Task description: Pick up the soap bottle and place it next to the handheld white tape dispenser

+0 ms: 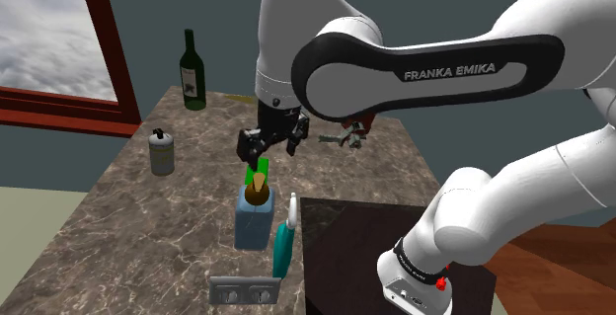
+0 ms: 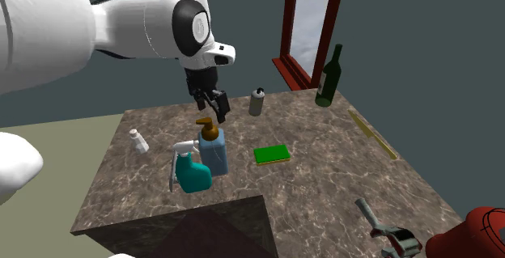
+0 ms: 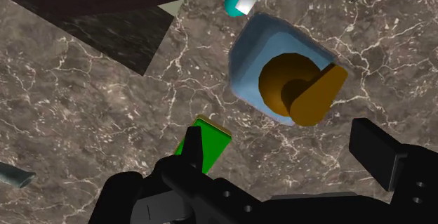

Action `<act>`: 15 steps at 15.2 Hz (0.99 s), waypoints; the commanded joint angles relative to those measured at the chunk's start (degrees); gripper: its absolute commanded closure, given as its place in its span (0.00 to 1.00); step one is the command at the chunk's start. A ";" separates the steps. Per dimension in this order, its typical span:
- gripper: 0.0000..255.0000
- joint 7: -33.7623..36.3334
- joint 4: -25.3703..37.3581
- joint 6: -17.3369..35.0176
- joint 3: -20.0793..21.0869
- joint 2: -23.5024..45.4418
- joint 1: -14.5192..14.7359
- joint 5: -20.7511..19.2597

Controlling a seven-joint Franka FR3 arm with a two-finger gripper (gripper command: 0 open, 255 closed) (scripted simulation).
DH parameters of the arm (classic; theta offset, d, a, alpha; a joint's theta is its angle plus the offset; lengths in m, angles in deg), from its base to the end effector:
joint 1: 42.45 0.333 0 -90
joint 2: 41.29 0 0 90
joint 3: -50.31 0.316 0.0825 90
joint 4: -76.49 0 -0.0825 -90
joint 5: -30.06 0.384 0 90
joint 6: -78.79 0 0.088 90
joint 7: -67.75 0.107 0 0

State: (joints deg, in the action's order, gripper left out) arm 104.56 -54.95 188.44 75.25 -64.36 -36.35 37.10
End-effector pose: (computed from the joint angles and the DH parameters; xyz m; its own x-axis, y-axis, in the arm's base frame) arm 0.3656 0.2452 0.4903 0.9846 -0.1730 0.0246 -0.1740 -0.9837 0.0448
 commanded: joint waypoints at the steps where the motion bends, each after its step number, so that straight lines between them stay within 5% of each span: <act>1: 0.00 3.58 2.25 1.95 2.70 4.11 -0.06 -0.94; 9: 0.00 4.62 -1.77 8.32 3.81 6.59 -0.14 -1.59; 15: 0.00 4.62 -1.77 8.32 3.81 6.59 -0.14 -1.59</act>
State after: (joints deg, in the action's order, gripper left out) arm 109.17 -56.72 196.74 79.05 -57.78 -36.49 35.52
